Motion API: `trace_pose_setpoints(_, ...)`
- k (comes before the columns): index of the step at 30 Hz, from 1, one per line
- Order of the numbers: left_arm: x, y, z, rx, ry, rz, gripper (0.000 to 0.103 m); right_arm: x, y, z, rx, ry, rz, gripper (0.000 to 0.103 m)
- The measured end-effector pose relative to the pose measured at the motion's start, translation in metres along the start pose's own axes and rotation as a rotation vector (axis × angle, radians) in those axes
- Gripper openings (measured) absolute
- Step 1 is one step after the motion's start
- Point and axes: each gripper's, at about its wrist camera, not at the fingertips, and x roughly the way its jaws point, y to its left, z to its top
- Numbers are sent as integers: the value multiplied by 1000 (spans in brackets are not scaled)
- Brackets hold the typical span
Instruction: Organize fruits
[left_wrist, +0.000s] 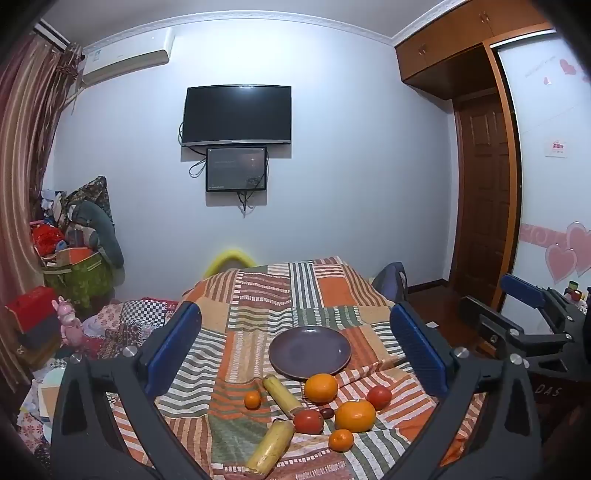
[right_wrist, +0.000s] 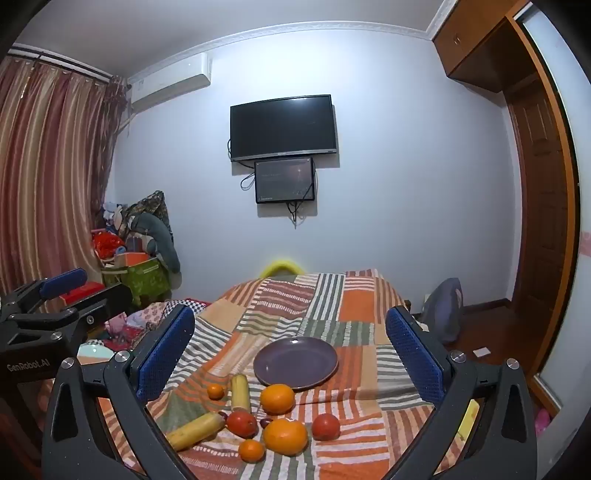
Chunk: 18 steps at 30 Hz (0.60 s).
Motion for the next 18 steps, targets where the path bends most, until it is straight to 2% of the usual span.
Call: trace_pose_setpoints(18, 6, 3, 2, -24, 19, 0, 103, 3, -4, 0, -4, -1, 4, 103)
